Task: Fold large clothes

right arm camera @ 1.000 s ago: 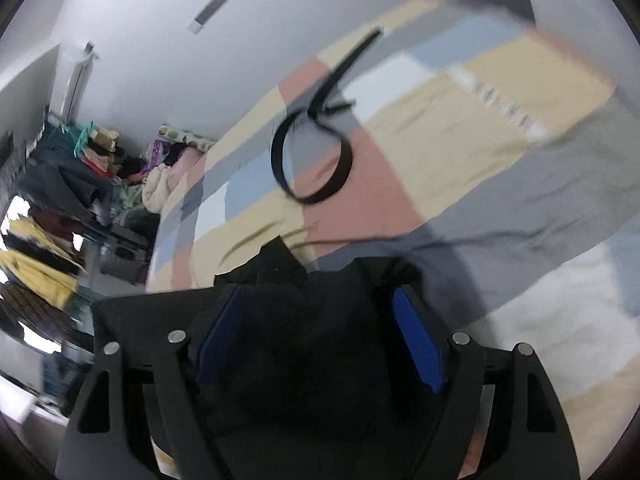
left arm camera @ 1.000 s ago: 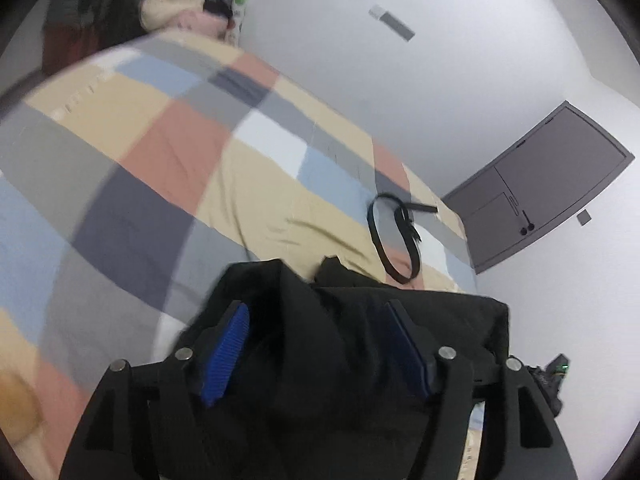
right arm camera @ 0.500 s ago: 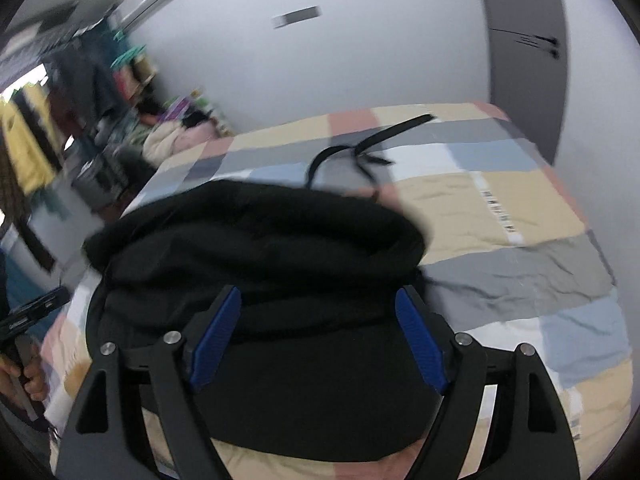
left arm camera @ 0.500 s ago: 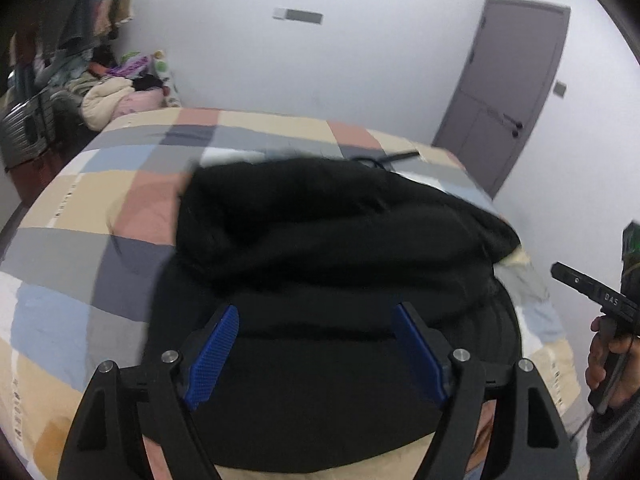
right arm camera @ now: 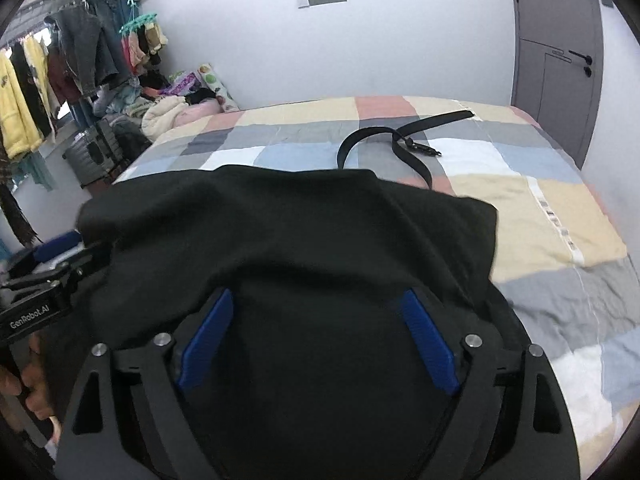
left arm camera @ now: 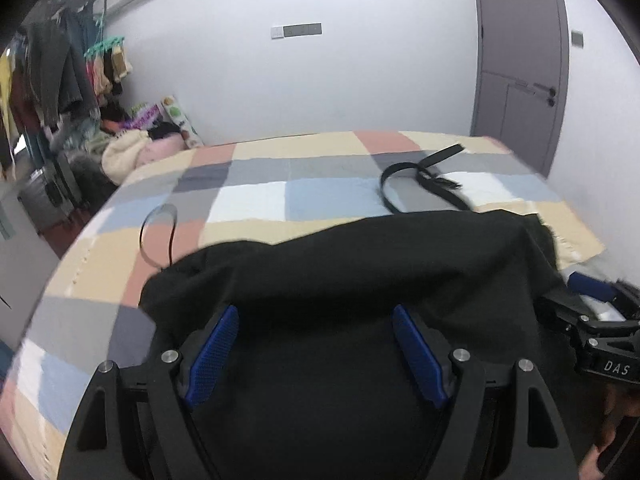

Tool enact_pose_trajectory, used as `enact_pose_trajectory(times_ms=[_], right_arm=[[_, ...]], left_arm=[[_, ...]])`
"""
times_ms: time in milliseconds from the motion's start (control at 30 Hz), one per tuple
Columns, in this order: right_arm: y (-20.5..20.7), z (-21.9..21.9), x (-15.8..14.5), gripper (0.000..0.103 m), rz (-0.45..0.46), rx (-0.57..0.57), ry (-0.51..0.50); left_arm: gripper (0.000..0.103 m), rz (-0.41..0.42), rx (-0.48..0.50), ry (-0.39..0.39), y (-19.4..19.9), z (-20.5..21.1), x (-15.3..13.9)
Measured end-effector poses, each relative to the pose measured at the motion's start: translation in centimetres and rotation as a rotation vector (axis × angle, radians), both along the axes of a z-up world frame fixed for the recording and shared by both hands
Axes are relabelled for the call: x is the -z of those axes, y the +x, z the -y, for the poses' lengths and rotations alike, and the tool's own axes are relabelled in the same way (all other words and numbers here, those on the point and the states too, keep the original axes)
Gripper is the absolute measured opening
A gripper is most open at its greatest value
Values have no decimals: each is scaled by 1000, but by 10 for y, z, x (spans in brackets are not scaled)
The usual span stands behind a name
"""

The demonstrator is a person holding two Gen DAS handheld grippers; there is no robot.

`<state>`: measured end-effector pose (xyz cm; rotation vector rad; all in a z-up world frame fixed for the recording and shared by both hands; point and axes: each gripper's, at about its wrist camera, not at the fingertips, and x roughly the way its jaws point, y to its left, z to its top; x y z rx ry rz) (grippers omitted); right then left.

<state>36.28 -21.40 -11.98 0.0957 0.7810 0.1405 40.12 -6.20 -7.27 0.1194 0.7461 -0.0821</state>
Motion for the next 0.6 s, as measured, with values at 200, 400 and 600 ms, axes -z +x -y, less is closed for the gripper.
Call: enact_pose_trajectory(times_ms=[200, 400, 600], right_arm=[[36, -8, 23, 101, -16, 13, -52], [48, -12, 36, 103, -6, 17, -42], [57, -16, 48, 103, 6, 14, -18]], left_arm=[[79, -33, 7, -97, 28, -15, 37], [81, -48, -2, -151, 35, -27, 50], [82, -67, -11, -213, 46, -39, 61]])
